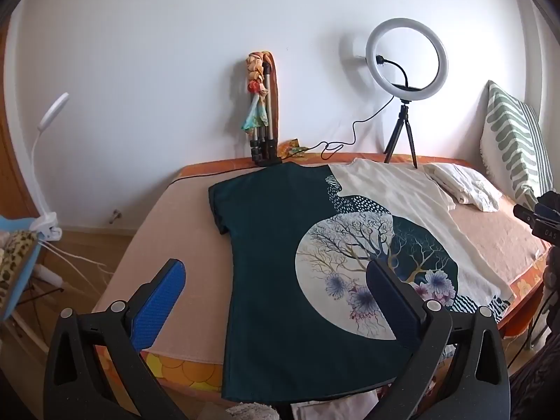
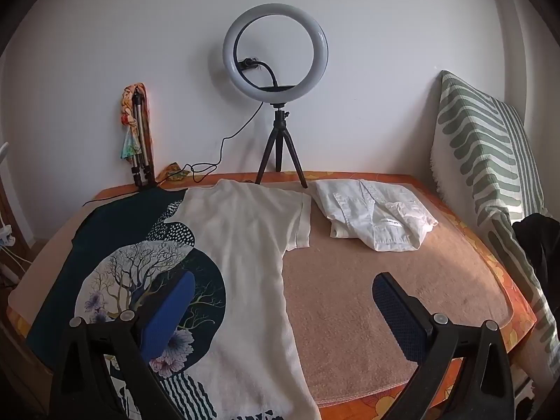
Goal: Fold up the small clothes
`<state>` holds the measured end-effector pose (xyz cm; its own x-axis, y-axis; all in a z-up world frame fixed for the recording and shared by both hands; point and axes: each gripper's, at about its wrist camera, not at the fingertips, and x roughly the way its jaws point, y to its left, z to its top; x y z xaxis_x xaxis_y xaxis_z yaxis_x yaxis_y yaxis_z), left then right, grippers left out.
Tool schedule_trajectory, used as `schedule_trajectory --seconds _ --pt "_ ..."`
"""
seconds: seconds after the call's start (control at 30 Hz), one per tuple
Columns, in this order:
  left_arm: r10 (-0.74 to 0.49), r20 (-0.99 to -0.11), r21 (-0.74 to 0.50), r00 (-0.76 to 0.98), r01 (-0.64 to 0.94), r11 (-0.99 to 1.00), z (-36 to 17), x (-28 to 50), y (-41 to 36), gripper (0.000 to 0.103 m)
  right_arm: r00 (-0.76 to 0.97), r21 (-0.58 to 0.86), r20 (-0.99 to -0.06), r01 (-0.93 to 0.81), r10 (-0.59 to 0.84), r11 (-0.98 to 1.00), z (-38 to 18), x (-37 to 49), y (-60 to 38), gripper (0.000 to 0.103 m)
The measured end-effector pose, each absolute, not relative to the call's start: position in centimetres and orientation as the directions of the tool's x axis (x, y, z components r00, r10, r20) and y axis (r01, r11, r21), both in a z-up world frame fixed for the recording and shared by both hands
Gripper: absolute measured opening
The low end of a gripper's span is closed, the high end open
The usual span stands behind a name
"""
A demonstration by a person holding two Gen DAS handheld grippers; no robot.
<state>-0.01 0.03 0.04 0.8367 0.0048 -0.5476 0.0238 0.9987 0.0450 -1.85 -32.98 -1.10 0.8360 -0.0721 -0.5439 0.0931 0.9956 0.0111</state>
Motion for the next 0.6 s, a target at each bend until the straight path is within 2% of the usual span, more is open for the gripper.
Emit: schedule_trajectory --seconds 0.6 --pt "0.012 -0.522 0.010 0.853 -0.008 1.000 0.9 -0.6 1.0 0.103 0.844 -0.032 -0.529 0.089 -0.093 0.996 -1.0 -2.1 -32.8 0.103"
